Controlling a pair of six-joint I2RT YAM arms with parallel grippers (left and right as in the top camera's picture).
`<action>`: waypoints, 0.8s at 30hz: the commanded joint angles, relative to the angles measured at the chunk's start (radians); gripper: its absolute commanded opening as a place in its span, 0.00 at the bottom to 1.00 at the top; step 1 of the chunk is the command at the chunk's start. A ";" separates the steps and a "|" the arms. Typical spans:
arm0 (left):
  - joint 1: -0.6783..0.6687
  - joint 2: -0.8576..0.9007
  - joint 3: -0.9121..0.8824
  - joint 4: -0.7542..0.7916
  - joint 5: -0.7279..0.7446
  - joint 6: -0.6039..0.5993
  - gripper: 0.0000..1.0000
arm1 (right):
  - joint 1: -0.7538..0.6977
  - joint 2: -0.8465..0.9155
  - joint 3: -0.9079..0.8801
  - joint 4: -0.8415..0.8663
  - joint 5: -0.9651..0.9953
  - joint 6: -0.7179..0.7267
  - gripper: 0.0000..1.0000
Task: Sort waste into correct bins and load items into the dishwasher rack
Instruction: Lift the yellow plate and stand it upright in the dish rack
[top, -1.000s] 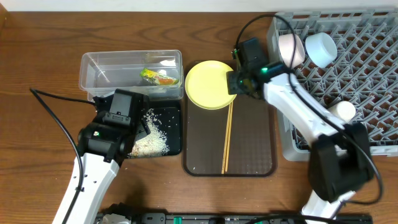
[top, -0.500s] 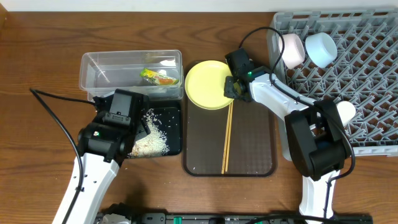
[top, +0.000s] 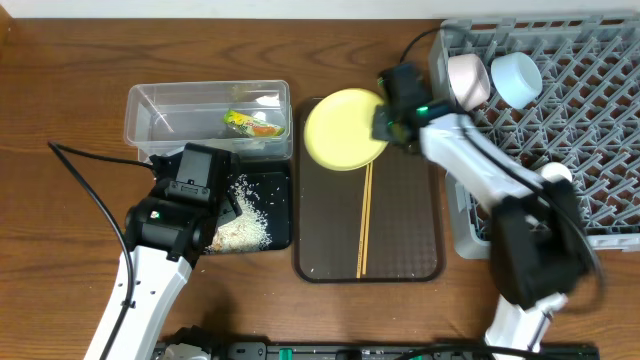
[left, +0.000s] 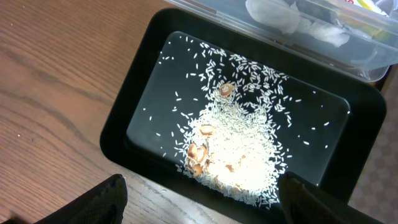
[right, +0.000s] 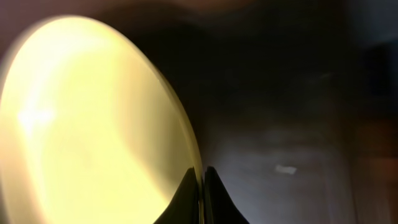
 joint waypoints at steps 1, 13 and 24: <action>0.006 0.002 0.019 -0.002 -0.009 -0.008 0.80 | -0.061 -0.179 0.028 -0.040 0.116 -0.141 0.01; 0.006 0.002 0.019 -0.001 -0.009 -0.009 0.80 | -0.274 -0.439 0.028 -0.127 0.624 -0.736 0.01; 0.006 0.002 0.019 -0.002 -0.008 -0.008 0.80 | -0.301 -0.389 0.026 -0.312 0.787 -0.655 0.01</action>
